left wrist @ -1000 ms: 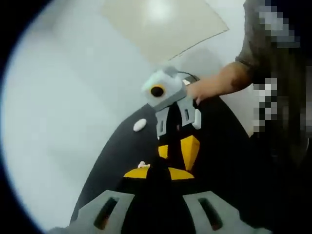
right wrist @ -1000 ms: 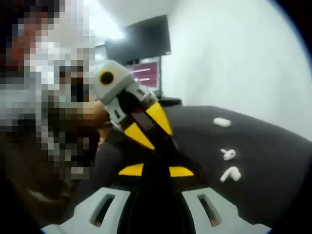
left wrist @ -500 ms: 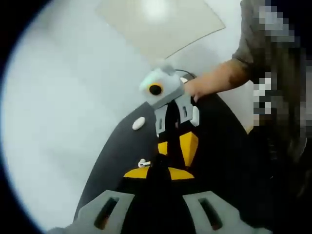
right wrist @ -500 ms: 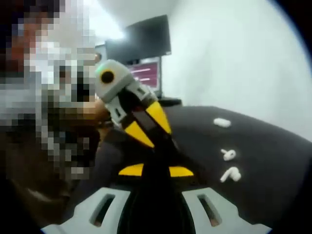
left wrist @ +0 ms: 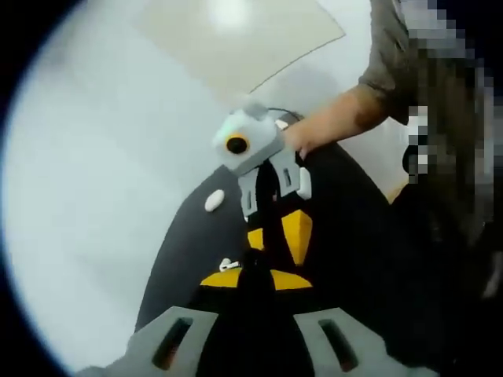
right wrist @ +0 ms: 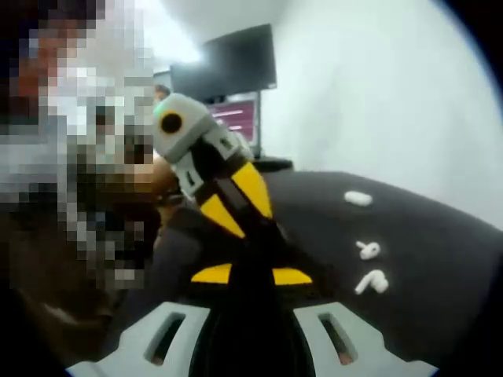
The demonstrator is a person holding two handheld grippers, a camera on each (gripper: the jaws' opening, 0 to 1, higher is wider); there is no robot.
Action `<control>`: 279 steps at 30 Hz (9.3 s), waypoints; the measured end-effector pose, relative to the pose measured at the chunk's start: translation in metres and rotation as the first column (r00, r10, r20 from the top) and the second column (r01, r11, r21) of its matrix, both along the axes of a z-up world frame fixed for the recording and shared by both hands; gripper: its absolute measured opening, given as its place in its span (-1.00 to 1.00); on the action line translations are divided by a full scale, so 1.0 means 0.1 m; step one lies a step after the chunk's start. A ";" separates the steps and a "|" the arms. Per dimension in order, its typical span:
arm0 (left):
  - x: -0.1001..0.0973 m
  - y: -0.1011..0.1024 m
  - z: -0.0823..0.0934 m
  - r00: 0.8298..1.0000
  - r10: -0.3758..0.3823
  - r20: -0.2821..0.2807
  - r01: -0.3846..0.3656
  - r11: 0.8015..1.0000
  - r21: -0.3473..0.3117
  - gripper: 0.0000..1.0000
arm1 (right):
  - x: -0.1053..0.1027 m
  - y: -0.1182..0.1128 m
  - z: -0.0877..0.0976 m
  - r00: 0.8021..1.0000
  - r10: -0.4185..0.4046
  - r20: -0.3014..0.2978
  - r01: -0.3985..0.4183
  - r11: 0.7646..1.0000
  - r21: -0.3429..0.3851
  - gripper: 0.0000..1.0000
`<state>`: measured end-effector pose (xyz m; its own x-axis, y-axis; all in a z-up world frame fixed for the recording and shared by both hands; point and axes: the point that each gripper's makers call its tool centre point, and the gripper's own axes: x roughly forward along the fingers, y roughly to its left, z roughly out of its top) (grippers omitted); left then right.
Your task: Pick up three earphones and place each one into its charging case using tactile feedback, ensure that each earphone is properly inserted and securely positioned inside the case.
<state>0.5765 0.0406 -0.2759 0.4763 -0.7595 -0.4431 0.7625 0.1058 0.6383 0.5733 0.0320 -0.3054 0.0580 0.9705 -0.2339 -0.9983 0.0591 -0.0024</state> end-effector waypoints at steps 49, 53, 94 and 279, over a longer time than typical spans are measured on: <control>-0.03 -0.02 0.08 0.990 -0.086 -0.109 0.081 0.996 -0.046 -0.62 | -0.02 -0.01 0.00 1.000 0.002 0.012 -0.002 1.000 -0.007 -0.64; -0.03 0.11 0.02 0.933 -0.101 -0.347 0.031 0.979 -0.202 -0.40 | -0.02 -0.01 0.00 1.000 0.002 0.015 -0.002 1.000 -0.007 -0.64; -0.03 -0.01 -0.13 0.962 -0.252 -0.101 0.211 0.929 -0.304 -0.65 | 0.00 0.03 -0.09 0.982 0.016 -0.186 -0.016 1.000 0.003 -0.64; 1.47 1.31 -0.26 0.792 0.570 -0.218 -0.609 0.764 -0.215 -0.47 | 1.30 -2.18 0.45 0.388 -0.887 0.250 0.872 0.441 0.213 -0.07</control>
<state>0.7232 0.1713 -0.3017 0.8202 -0.4425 -0.3626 0.5676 0.7090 0.4186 0.7037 -0.1859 -0.2604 0.9386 0.3451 0.0004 -0.3350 0.9113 -0.2393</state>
